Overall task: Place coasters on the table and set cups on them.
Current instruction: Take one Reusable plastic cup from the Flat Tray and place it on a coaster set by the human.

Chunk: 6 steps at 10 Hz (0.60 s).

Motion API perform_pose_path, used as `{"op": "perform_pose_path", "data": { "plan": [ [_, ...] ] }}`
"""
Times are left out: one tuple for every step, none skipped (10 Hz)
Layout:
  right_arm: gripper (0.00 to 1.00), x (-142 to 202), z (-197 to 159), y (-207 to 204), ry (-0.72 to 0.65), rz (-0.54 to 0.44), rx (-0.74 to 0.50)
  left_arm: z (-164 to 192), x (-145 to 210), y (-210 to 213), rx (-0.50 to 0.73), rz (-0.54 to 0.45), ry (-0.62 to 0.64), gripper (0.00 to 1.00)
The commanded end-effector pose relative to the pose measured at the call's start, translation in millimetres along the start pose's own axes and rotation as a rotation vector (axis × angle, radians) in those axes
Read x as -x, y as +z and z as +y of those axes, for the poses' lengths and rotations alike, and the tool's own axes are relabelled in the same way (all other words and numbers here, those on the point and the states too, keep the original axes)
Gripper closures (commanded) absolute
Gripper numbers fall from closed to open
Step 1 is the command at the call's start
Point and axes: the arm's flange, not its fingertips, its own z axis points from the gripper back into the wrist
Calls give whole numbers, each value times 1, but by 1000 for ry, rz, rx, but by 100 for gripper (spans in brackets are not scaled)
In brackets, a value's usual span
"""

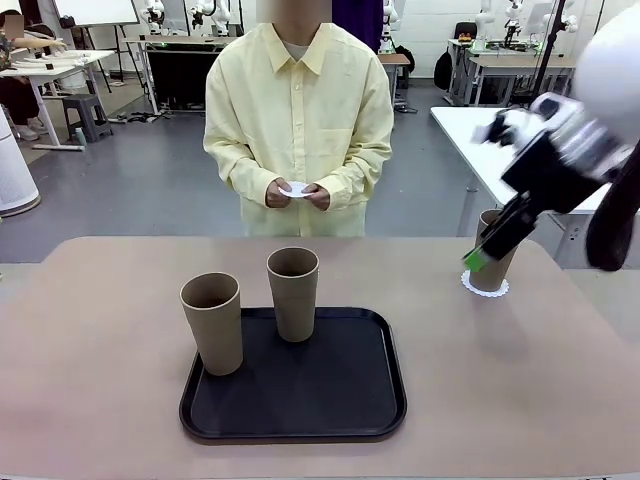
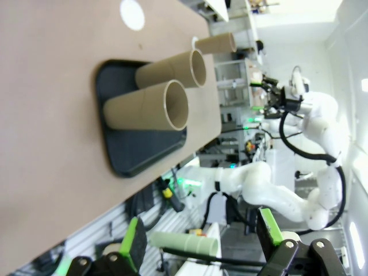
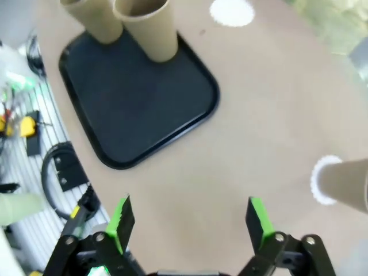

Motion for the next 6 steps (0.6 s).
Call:
{"op": "perform_pose_path", "data": {
  "plan": [
    [0,-4,-2,-21,32,26,-4,0,1,1,10,-2,-9,0],
    [0,-5,0,-28,46,24,-15,0,1,1,10,-2,-9,0],
    [0,-1,-3,-33,22,39,-11,0,1,1,10,-2,-9,0],
    [0,-9,11,-27,60,29,-17,0,1,1,10,-2,-9,0],
    [0,-9,11,-27,60,29,-17,0,1,1,10,-2,-9,0],
    [0,-9,11,-27,60,29,-17,0,1,1,10,-2,-9,0]
  ]
}}
